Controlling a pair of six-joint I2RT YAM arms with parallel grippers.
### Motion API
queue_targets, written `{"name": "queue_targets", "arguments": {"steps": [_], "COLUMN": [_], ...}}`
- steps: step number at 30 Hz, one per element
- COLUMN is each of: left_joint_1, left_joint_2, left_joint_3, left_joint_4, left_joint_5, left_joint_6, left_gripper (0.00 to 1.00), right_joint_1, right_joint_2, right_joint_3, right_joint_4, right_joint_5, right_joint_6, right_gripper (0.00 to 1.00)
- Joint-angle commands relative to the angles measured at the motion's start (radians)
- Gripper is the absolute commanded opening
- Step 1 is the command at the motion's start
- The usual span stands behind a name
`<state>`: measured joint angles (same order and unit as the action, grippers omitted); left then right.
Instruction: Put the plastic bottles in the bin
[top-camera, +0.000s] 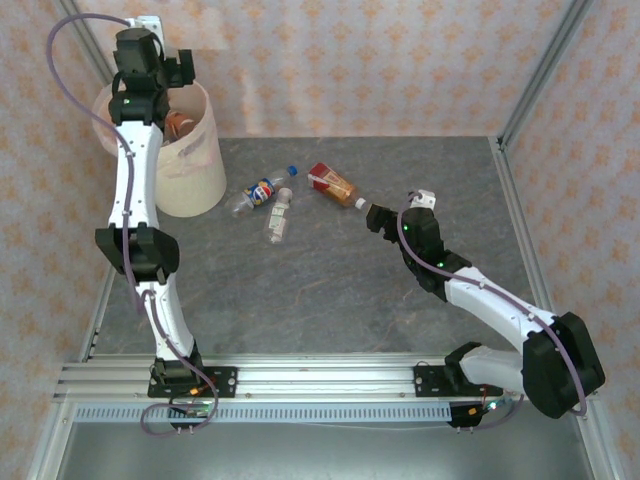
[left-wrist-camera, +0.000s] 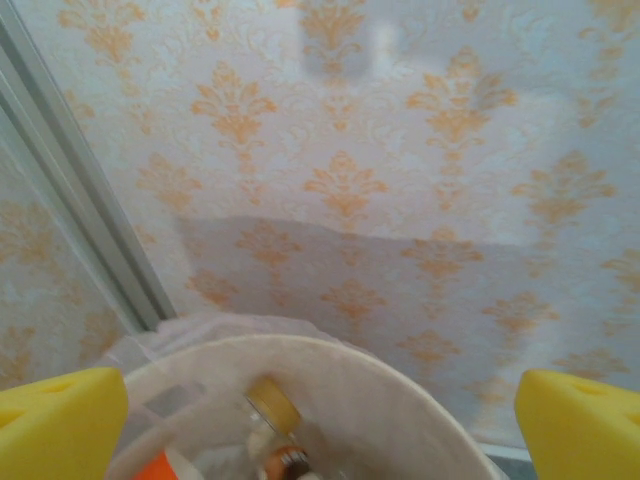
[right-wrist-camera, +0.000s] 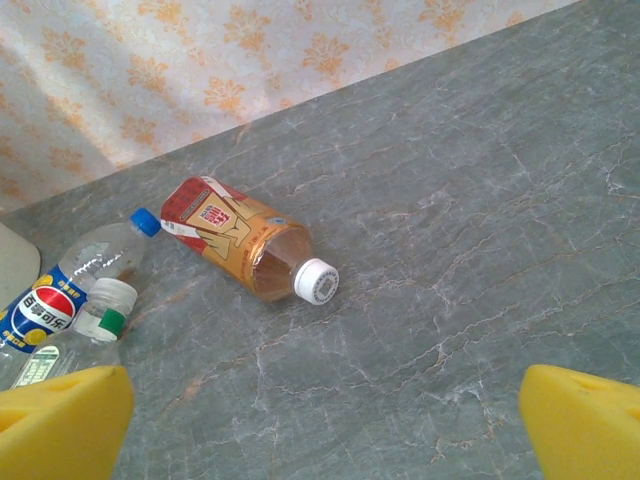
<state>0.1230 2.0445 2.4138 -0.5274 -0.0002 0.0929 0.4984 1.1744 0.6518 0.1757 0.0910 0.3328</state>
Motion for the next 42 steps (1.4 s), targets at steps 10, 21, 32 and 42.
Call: {"name": "queue_targets", "arguments": {"steps": [10,21,32,42], "left_joint_1": [-0.246,-0.458,-0.526,-0.529], "left_joint_2": [-0.379,-0.457,-0.260,-0.055], "left_joint_3": [-0.550,-0.920,-1.001,-0.918], "left_joint_4": [0.090,-0.095,-0.145,-0.140], "left_joint_5": [-0.106,0.006,-0.053,-0.102], "left_joint_6": [-0.318,-0.399,-0.331,-0.316], "left_gripper": [1.00,1.00,1.00,1.00], "right_joint_1": [-0.037,-0.057,-0.067,-0.068], "right_joint_2": [0.001,-0.031,-0.056,-0.056], "right_joint_3": [-0.022,-0.052,-0.074,-0.072], "right_joint_4": [0.045,0.067,0.068,0.056], "right_joint_5": [-0.030,-0.034,-0.027,-0.023], "right_joint_6": [0.077,0.111,0.124,0.129], "right_gripper": [0.99,0.99,0.99,0.99]}}
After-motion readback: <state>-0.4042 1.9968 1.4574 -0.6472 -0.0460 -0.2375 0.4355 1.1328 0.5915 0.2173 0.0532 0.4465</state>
